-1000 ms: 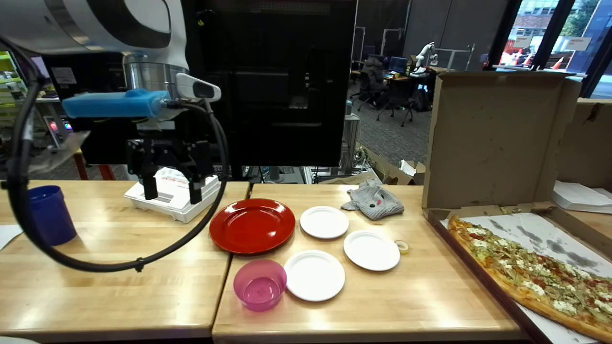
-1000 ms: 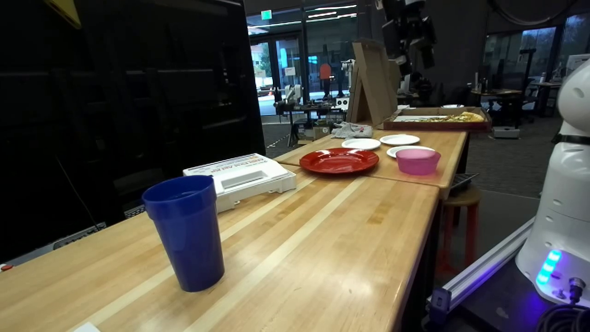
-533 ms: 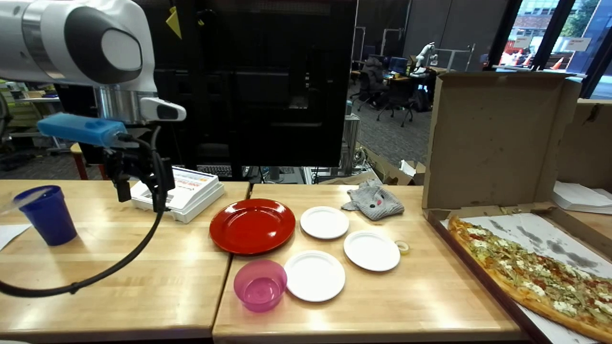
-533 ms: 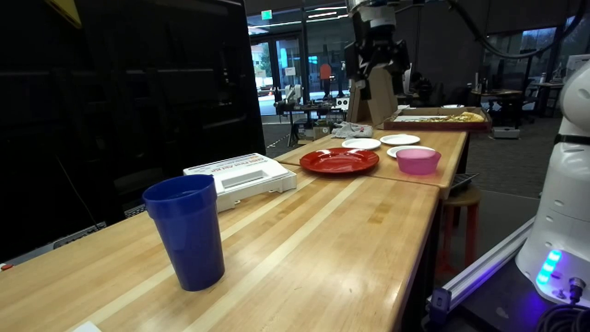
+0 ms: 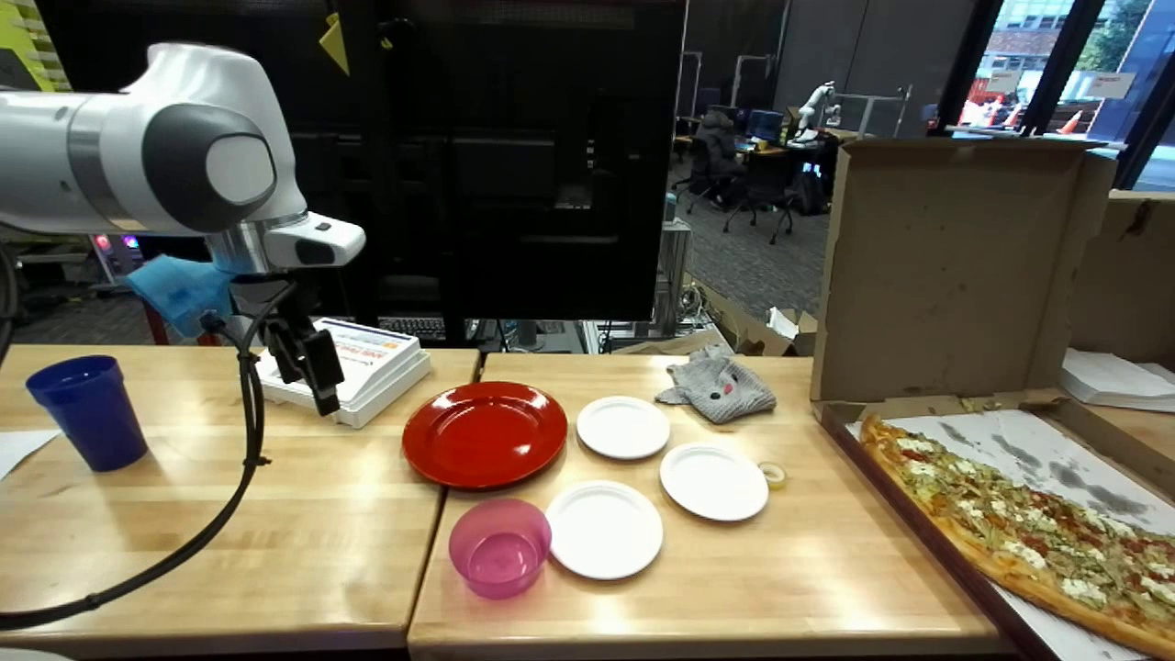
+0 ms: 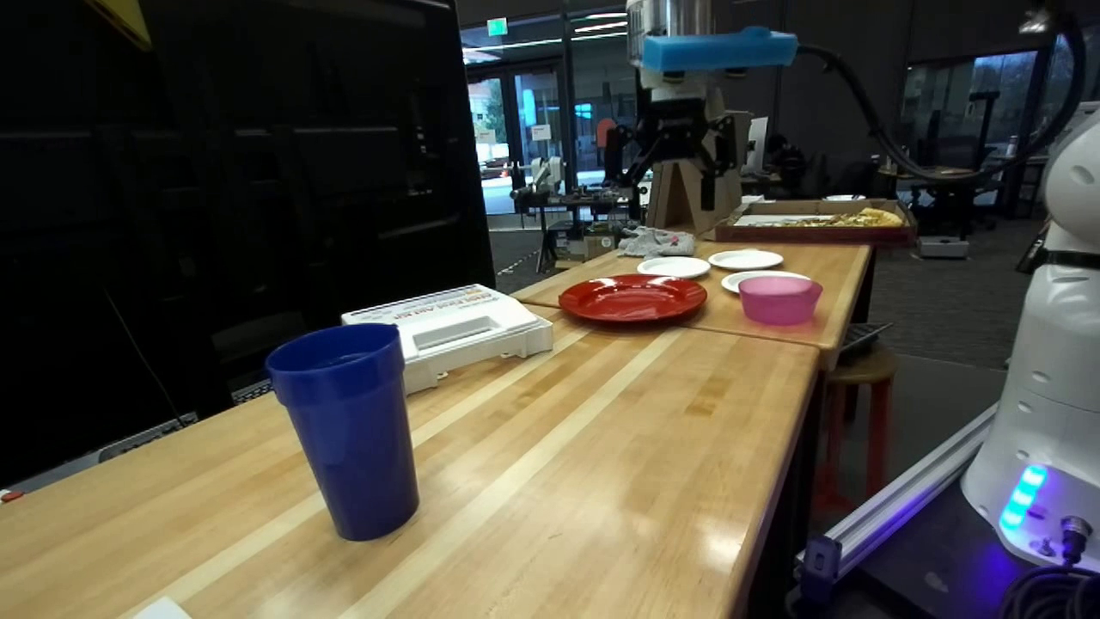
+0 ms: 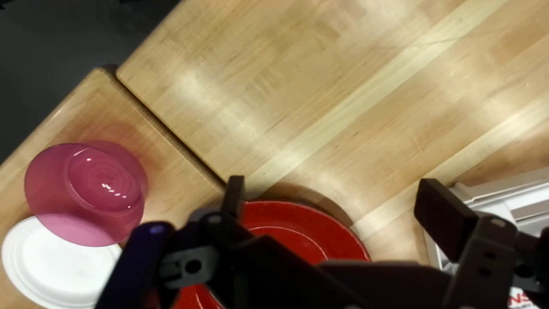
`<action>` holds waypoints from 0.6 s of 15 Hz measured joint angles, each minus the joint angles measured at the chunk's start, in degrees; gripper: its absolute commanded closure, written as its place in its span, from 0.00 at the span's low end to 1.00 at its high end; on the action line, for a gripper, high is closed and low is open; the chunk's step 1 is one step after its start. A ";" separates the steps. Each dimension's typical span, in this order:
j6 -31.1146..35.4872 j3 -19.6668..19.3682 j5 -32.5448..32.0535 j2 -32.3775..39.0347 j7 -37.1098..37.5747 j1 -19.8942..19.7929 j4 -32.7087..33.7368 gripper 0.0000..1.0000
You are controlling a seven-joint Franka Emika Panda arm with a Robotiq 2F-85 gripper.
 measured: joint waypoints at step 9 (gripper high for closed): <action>3.43 -5.42 -1.57 -0.88 7.90 -3.76 -5.68 0.00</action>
